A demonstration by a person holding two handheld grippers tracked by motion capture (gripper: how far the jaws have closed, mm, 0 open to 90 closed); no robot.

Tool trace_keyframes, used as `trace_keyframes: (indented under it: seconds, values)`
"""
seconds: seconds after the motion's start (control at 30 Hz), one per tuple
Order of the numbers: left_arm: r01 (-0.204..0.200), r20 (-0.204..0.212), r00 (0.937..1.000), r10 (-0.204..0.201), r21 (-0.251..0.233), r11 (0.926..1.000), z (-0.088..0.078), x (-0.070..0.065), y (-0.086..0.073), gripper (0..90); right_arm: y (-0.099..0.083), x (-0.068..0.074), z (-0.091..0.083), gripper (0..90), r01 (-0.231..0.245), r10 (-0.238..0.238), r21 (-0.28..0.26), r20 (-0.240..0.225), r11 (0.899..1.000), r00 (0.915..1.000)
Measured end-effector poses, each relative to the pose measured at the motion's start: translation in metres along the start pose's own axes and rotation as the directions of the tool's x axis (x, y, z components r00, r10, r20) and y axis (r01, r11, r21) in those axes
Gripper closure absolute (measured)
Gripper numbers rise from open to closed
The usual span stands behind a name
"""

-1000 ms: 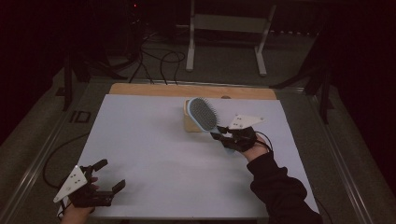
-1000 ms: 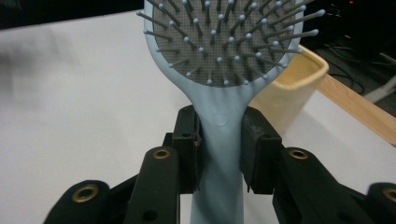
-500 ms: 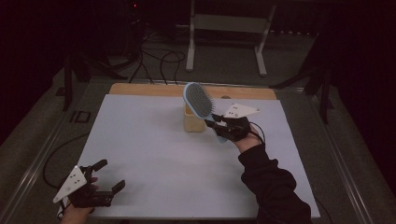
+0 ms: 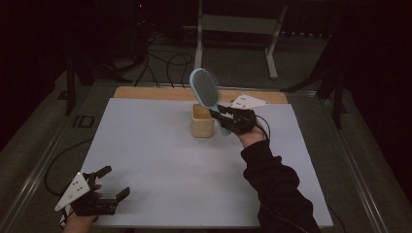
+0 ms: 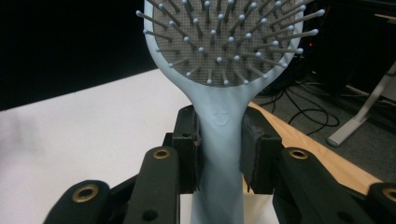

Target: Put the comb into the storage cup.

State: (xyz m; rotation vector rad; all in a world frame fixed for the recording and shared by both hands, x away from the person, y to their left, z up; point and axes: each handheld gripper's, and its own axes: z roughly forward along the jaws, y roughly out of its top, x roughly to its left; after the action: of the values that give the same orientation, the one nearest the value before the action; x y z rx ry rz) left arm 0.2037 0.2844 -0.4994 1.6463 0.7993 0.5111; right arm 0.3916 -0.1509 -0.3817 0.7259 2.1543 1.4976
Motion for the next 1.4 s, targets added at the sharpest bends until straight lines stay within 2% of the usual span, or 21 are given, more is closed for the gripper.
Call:
trace_keyframes:
  seconds: [0.57,0.6,1.07,1.4]
  values:
    - [0.009,0.003,1.0,-0.009,-0.007,0.9999,-0.001,0.001,0.0,0.0,0.027,-0.008,0.033,70.1,-0.009,0.009,-0.076,0.002,0.997,1.0]
    - [0.008,0.003,1.0,-0.008,-0.006,1.0,-0.001,0.001,0.0,0.0,0.028,-0.008,0.035,70.1,-0.025,0.025,-0.077,-0.001,0.997,0.9997]
    - [0.019,0.006,0.9998,-0.019,-0.012,0.9998,-0.002,0.002,-0.001,0.0,0.036,-0.019,0.06,70.1,-0.033,0.034,-0.123,0.005,0.992,0.9994]
    - [0.022,0.01,0.9997,-0.022,-0.013,0.9997,-0.003,0.003,-0.001,0.0,0.034,-0.027,0.077,70.1,-0.061,0.063,-0.177,0.009,0.982,0.998]
